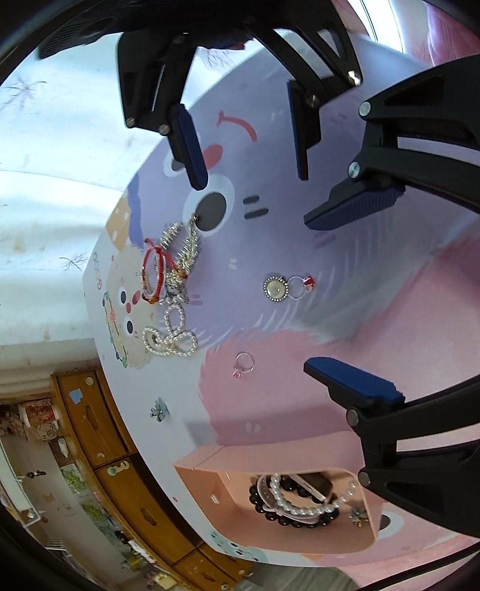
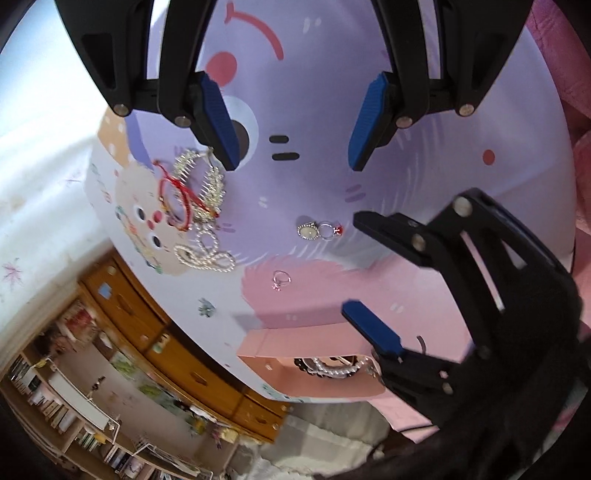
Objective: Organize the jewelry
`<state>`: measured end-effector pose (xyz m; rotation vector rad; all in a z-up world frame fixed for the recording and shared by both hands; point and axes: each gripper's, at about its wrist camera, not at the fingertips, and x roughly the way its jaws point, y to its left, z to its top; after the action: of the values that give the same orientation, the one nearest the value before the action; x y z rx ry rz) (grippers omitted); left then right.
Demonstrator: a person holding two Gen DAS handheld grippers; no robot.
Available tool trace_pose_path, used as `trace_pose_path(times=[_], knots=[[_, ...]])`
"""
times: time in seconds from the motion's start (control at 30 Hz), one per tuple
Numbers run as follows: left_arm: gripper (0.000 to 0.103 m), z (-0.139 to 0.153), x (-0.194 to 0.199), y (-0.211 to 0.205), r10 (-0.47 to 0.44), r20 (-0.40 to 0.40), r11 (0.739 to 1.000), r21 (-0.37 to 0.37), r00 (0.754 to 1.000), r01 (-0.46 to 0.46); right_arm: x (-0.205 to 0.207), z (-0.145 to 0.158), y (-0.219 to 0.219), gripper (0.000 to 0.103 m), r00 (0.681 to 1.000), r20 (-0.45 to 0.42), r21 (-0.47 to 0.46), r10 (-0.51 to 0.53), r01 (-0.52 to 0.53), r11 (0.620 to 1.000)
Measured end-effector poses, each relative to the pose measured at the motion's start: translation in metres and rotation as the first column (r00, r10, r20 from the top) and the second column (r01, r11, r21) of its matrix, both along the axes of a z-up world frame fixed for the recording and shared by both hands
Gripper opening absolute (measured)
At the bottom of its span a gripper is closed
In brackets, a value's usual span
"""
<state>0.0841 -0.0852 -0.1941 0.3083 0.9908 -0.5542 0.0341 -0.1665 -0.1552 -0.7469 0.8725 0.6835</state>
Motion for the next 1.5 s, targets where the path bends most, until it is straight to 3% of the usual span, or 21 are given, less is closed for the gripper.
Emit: trace_pose_path(times=[0.13, 0.27, 0.47, 0.6, 0.93, 1.33, 1.5], knots=[[0.057, -0.015, 0.001, -0.009, -0.017, 0.010, 0.999, 0.038, 1.000, 0.017, 0.009, -0.009, -0.005, 0.061, 0.998, -0.033, 0.095, 0.054, -0.050, 0.994], [0.051, -0.020, 0.004, -0.010, -0.003, 0.011, 0.999, 0.042, 1.000, 0.003, 0.017, -0.018, -0.001, 0.050, 0.993, -0.046, 0.120, 0.109, -0.102, 0.988], [0.039, -0.021, 0.009, -0.009, 0.014, 0.000, 1.000, 0.008, 1.000, -0.014, 0.029, -0.023, 0.003, 0.043, 0.987, -0.062, 0.151, 0.145, -0.134, 0.979], [0.015, -0.021, 0.011, -0.011, 0.006, -0.013, 1.000, -0.013, 1.000, -0.006, 0.036, -0.026, 0.004, 0.041, 0.986, -0.063, 0.150, 0.154, -0.144, 0.978], [0.009, -0.020, 0.013, -0.004, 0.046, -0.006, 0.999, -0.015, 0.999, -0.046, 0.045, -0.029, 0.009, 0.039, 0.984, -0.076, 0.156, 0.162, -0.148, 0.977], [0.006, -0.012, 0.018, 0.019, 0.122, -0.021, 0.992, -0.041, 0.992, -0.123, 0.051, -0.032, 0.019, 0.022, 0.984, -0.096, 0.174, 0.151, -0.132, 0.976], [0.006, -0.006, 0.015, 0.024, 0.129, -0.016, 0.990, -0.061, 0.991, -0.130, 0.057, -0.032, 0.021, 0.019, 0.985, -0.143, 0.200, 0.097, -0.067, 0.978]])
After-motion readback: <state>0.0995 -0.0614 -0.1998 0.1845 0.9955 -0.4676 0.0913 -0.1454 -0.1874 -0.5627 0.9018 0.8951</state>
